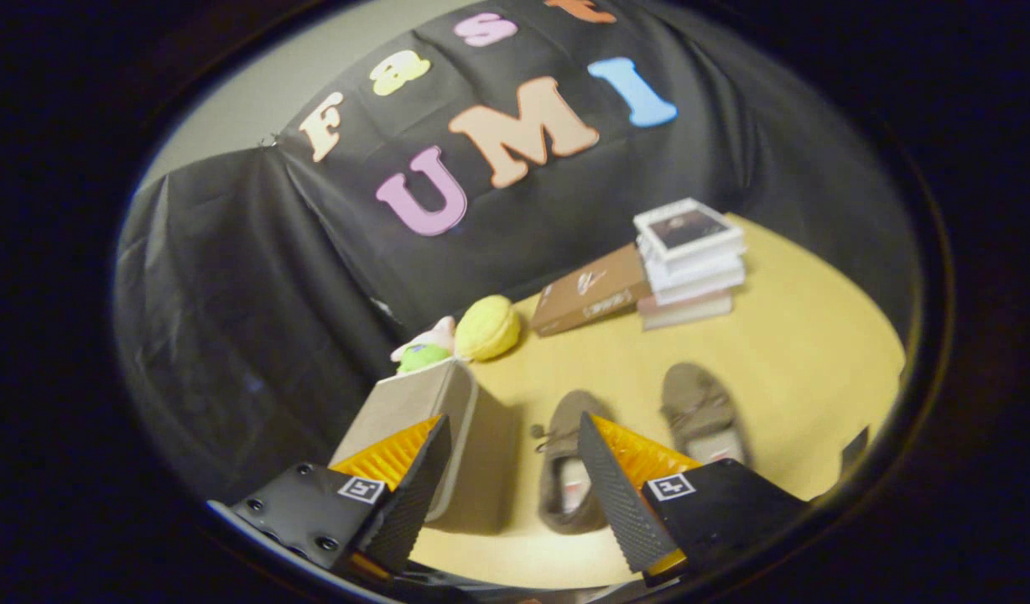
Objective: Open the storage box then place both shoes into the box .Put the left shoe in first, then the right shoe, with the right side of both shoes facing outward in a uniform manner.
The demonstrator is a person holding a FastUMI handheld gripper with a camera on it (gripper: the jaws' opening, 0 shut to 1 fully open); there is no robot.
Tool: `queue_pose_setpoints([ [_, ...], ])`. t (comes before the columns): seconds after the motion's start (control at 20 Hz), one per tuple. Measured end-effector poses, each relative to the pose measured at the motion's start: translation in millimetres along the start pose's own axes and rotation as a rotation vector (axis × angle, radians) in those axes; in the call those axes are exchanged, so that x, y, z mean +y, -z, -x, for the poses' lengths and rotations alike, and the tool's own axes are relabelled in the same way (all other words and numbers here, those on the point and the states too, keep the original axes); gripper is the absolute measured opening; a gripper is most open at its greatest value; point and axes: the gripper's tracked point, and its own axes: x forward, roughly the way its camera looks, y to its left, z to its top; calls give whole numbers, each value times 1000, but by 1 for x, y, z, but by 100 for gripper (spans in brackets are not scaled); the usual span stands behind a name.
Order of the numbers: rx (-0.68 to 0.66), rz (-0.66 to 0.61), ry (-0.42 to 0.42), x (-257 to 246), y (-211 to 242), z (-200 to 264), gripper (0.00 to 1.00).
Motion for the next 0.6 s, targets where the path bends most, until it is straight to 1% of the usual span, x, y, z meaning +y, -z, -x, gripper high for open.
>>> queue_pose_setpoints([
  [0.15, 125, -230, -88, 13, 34, -18, 100],
  [0.3, 222, -416, -141, 23, 63, -35, 100],
  [0.45, 293, -522, -161, 32, 90, -50, 100],
  [0.6, 344, -618, -205, 45, 110, -52, 100],
])
